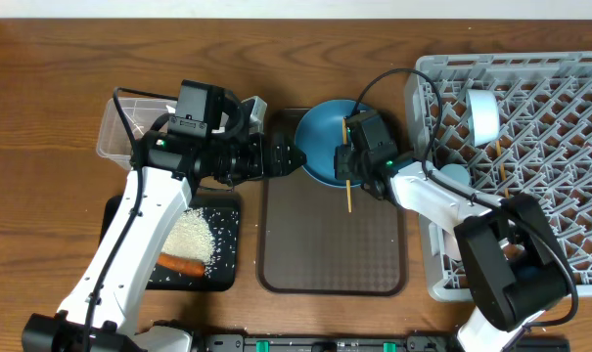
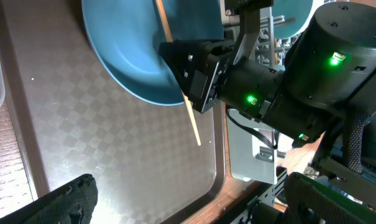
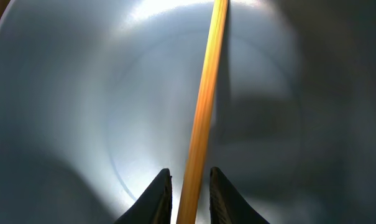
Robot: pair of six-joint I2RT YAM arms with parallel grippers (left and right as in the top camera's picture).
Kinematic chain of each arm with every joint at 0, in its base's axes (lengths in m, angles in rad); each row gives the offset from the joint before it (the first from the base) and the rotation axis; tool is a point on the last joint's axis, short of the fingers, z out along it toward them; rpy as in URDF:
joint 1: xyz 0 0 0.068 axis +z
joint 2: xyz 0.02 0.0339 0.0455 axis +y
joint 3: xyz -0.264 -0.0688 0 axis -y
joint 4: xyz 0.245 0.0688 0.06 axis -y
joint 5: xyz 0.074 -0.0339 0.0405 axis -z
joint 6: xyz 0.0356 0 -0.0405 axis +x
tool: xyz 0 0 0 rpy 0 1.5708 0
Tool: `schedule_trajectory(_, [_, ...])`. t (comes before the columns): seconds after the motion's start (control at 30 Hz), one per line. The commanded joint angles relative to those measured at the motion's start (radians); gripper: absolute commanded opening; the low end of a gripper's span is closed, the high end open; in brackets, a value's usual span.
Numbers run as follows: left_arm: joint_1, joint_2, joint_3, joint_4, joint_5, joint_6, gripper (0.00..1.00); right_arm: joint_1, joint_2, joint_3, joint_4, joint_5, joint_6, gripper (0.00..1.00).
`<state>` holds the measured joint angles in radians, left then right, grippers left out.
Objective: Sort waste into correct bins and load items into the dishwasher rack
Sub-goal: 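Return the right gripper to the remaining chopstick and grasp it, then carry the chopstick right and drop it into the dish rack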
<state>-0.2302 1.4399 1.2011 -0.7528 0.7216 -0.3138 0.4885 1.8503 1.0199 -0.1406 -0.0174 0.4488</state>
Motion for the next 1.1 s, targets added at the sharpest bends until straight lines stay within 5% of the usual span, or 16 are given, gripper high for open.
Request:
schedule_trajectory(0.0, [0.003, -0.009, 0.006, -0.001, -0.009, 0.010, 0.98, 0.008, 0.005, 0.006, 0.003, 0.031, 0.007, 0.19])
schedule_trajectory(0.1, [0.003, -0.009, 0.006, -0.001, -0.009, 0.010, 0.98, 0.008, 0.005, 0.006, 0.003, 0.061, 0.007, 0.12])
schedule_trajectory(0.6, [0.003, -0.009, 0.006, -0.001, -0.009, 0.010, 0.98, 0.008, 0.005, 0.006, 0.048, 0.074, 0.006, 0.17])
schedule_trajectory(0.87, [0.003, -0.009, 0.006, -0.001, -0.009, 0.010, 0.98, 0.008, 0.005, 0.006, 0.048, 0.074, 0.006, 0.01])
schedule_trajectory(1.07, [0.003, -0.009, 0.006, -0.001, -0.009, 0.010, 0.98, 0.007, -0.021, 0.007, 0.047, 0.074, -0.111, 0.01])
